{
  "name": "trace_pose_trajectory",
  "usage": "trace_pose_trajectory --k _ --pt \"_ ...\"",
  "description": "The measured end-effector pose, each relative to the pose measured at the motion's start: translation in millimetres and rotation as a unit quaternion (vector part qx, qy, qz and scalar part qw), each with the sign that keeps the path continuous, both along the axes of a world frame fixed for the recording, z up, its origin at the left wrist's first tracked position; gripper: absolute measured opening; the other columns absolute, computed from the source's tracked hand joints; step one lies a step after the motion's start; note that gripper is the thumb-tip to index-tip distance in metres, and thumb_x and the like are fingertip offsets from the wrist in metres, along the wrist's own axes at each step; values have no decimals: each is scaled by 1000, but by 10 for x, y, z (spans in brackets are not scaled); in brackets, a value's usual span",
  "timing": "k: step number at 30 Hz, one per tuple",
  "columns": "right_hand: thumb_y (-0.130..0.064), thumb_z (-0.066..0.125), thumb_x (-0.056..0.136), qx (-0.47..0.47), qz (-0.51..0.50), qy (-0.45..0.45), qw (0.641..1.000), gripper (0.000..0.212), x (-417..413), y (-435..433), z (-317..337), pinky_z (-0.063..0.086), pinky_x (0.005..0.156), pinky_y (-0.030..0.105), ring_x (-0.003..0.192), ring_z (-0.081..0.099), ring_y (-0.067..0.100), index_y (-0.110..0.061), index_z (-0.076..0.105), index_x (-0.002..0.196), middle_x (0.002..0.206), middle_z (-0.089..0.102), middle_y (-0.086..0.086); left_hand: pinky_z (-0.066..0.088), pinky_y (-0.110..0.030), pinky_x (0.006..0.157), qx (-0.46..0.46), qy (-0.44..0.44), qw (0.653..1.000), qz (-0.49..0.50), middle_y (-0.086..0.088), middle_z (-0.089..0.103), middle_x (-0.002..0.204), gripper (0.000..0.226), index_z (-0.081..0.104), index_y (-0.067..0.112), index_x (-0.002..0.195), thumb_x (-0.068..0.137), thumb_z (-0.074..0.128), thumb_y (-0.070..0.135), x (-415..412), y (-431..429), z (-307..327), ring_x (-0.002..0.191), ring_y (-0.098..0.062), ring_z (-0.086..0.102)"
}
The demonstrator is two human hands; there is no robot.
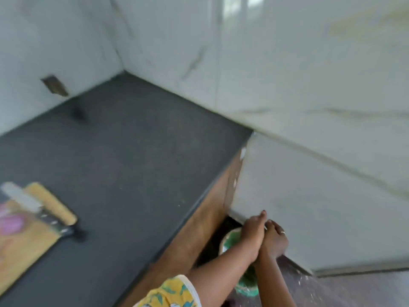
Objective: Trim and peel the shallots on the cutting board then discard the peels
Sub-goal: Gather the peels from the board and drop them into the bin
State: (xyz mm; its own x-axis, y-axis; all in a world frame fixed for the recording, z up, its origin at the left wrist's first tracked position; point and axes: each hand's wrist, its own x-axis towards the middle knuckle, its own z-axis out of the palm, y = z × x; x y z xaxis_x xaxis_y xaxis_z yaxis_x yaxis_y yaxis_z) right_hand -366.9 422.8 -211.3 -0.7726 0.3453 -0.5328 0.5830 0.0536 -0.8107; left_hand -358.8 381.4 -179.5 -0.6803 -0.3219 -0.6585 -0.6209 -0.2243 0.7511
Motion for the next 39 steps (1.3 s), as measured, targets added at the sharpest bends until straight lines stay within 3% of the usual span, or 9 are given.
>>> trace_pose_trajectory --k 6,9,13,17,20,23,28,32,39 --pt "-19 57 91 -13 -13 167 986 15 108 -780 1187 50 82 36 89 65 27 -11 68 96 93 70 9 49 -19 75 -42 151 985 66 1 68 86 21 66 25 83 92 50 33 255 -662 1032 84 -11 65" --pt "-18 54 92 -34 70 229 970 14 358 -1340 1710 41 71 23 83 59 20 -11 66 97 89 65 4 52 -25 86 -68 216 966 129 6 71 91 17 68 32 83 91 52 32 536 -1195 1471 88 -9 66" --pt "-16 55 90 -71 179 267 944 14 880 -2147 2038 49 79 31 87 63 20 -13 67 95 93 68 5 52 -33 92 -121 267 928 230 9 71 95 19 69 37 84 90 53 29 1114 -1961 1798 94 -9 66" --pt "-14 56 90 -104 321 290 896 11 1578 -2787 2180 46 74 24 87 63 16 -16 66 95 96 66 2 52 -31 88 -191 269 880 342 6 71 93 20 68 33 87 91 52 22 1836 -2627 1915 92 -11 66" --pt "-17 54 92 -89 462 309 827 15 2067 -3139 2120 48 75 24 91 63 15 -15 67 97 99 66 -1 48 -20 85 -245 256 831 430 -1 68 95 20 65 26 89 94 49 15 2387 -2988 1954 92 -11 63" --pt "-10 46 92 -30 617 348 705 23 2433 -3387 1978 45 83 25 97 61 17 -10 67 102 104 63 -6 40 -25 94 -351 157 799 463 -5 65 109 24 66 15 105 97 43 20 2932 -3304 1873 103 -15 56" --pt "-20 34 100 70 778 369 505 34 2804 -3670 1749 37 102 28 120 49 18 -6 58 119 132 52 7 19 -28 111 -400 21 843 360 -10 46 141 44 48 6 132 102 25 29 3658 -3665 1629 135 -20 34" --pt "-35 30 101 106 822 323 456 53 2906 -3893 1708 22 114 31 144 23 21 -5 36 144 156 24 10 11 -24 113 -392 -20 877 276 -5 36 148 43 42 11 137 103 23 28 3895 -3777 1530 140 -16 24" --pt "-27 27 102 158 834 363 385 48 2906 -4040 1618 13 118 28 144 22 21 -5 33 144 153 31 13 8 -22 114 -357 -32 903 238 -6 35 149 43 40 9 138 103 22 25 3940 -3777 1447 141 -14 22"
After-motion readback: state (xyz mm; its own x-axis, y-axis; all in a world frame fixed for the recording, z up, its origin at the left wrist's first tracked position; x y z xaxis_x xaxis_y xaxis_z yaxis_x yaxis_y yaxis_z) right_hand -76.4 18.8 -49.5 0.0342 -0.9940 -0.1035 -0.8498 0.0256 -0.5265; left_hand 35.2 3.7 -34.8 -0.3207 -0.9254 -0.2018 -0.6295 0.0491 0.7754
